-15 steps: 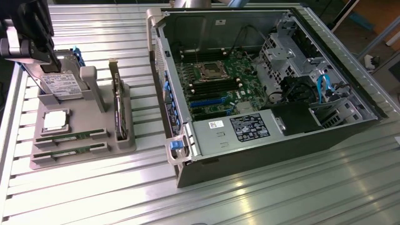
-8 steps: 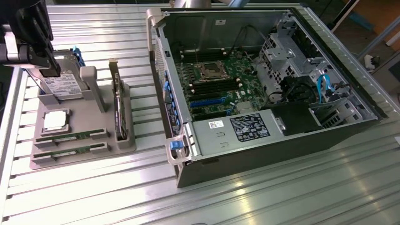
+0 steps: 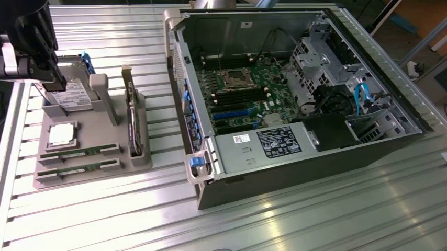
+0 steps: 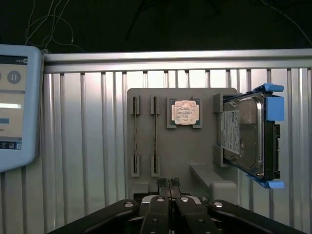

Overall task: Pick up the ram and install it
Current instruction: 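Pick up the ram and move it above insertion slot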

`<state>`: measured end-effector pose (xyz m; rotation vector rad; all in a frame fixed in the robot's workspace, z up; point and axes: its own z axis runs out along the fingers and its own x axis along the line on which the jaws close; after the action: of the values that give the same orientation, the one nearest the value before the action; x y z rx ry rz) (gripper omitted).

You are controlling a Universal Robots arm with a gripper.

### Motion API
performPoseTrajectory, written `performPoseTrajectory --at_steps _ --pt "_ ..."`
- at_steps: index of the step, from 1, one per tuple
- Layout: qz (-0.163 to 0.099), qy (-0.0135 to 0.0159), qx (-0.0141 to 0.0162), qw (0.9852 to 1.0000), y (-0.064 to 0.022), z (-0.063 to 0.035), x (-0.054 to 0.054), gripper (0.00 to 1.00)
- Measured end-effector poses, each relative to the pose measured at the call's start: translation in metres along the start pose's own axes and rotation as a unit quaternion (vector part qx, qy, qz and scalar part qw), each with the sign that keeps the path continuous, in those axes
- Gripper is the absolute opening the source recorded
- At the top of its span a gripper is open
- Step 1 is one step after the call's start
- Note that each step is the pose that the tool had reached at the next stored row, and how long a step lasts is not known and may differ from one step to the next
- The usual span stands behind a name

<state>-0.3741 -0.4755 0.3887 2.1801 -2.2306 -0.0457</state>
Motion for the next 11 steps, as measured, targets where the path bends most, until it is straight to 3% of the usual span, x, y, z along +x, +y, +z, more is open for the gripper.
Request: performPoseTrajectory --at_steps 11 --pt "0.000 0.0000 0.0000 1.0000 -0.0003 0.0037 0.0017 0.11"
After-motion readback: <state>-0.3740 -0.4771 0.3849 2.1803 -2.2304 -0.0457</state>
